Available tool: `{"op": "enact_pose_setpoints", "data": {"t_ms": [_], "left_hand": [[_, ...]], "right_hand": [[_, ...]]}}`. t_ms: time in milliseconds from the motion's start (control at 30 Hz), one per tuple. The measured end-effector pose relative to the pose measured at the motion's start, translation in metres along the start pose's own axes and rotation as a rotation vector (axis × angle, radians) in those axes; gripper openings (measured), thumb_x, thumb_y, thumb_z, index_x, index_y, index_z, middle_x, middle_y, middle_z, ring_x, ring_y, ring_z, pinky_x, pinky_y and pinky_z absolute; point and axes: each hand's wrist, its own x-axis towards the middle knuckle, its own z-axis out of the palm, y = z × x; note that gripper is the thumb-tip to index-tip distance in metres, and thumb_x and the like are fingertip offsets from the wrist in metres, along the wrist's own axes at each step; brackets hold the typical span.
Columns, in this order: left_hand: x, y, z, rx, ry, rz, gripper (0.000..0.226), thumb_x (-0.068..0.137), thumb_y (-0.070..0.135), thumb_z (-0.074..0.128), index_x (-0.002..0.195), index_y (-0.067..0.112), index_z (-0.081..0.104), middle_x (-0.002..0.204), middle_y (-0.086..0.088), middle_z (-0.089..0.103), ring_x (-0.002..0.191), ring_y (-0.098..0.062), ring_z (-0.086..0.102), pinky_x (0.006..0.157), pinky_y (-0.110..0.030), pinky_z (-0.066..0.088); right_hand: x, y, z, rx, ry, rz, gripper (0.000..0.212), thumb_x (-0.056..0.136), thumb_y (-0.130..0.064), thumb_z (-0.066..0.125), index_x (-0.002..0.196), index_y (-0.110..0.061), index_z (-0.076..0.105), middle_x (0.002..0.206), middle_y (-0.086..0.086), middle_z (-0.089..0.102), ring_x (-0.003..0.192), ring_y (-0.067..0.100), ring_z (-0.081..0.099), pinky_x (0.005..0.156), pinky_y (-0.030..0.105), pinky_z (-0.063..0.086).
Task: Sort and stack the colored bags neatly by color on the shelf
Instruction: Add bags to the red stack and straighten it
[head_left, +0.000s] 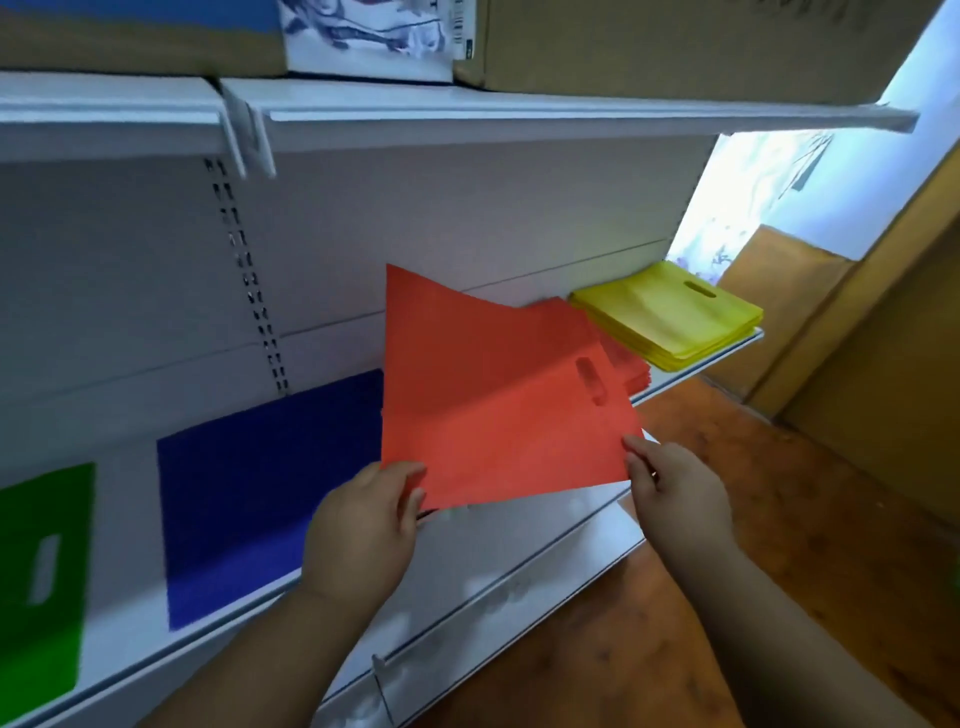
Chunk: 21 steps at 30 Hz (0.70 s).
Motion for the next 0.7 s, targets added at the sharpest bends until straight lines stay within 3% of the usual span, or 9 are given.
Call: {"op": "enact_pose_setpoints", "data": {"t_ms": [200, 333, 433, 567, 700], "left_hand": [[0.068, 0.028, 0.033, 0.059, 0.029, -0.032, 0.022, 0.085, 0.023, 0.072, 0.107, 0.022, 0.071, 0.097, -0.006, 0.071, 0.082, -0.03, 0.067, 0.066, -0.038, 0.055], [0.101, 0.044, 0.066, 0.158, 0.115, -0.092, 0.018, 0.082, 0.023, 0.071, 0.099, 0.019, 0.073, 0.091, -0.008, 0.071, 0.071, -0.034, 0.065, 0.064, -0.039, 0.056], [0.117, 0.062, 0.101, 0.294, 0.084, -0.167, 0.012, 0.077, 0.021, 0.071, 0.089, 0.02, 0.073, 0.082, -0.007, 0.069, 0.062, -0.033, 0.064, 0.074, -0.047, 0.056], [0.128, 0.089, 0.133, 0.406, -0.004, -0.229, 0.013, 0.069, 0.019, 0.081, 0.072, 0.019, 0.069, 0.068, -0.003, 0.063, 0.05, -0.028, 0.059, 0.049, -0.032, 0.051], [0.14, 0.102, 0.15, 0.483, -0.031, -0.277, 0.019, 0.06, 0.018, 0.087, 0.065, 0.02, 0.068, 0.062, -0.002, 0.059, 0.044, -0.025, 0.055, 0.044, -0.026, 0.041]], "right_hand": [[0.093, 0.023, 0.004, -0.014, 0.028, -0.057, 0.027, 0.094, -0.025, 0.06, 0.119, -0.019, 0.07, 0.103, 0.007, 0.069, 0.094, 0.029, 0.063, 0.075, 0.035, 0.049], [0.151, 0.05, 0.019, -0.015, -0.082, -0.056, 0.029, 0.095, -0.029, 0.059, 0.121, -0.021, 0.069, 0.113, 0.008, 0.069, 0.104, 0.031, 0.062, 0.082, 0.036, 0.048], [0.196, 0.073, 0.03, -0.067, -0.205, -0.119, 0.028, 0.095, -0.031, 0.058, 0.119, -0.022, 0.068, 0.115, 0.009, 0.069, 0.106, 0.031, 0.062, 0.084, 0.036, 0.048], [0.247, 0.099, 0.045, -0.13, -0.345, -0.269, 0.024, 0.094, -0.03, 0.056, 0.112, -0.021, 0.07, 0.109, 0.009, 0.07, 0.102, 0.031, 0.063, 0.081, 0.036, 0.049], [0.27, 0.118, 0.059, -0.17, -0.437, -0.332, 0.024, 0.095, -0.033, 0.053, 0.107, -0.022, 0.07, 0.105, 0.006, 0.07, 0.099, 0.03, 0.063, 0.077, 0.034, 0.05]]}}
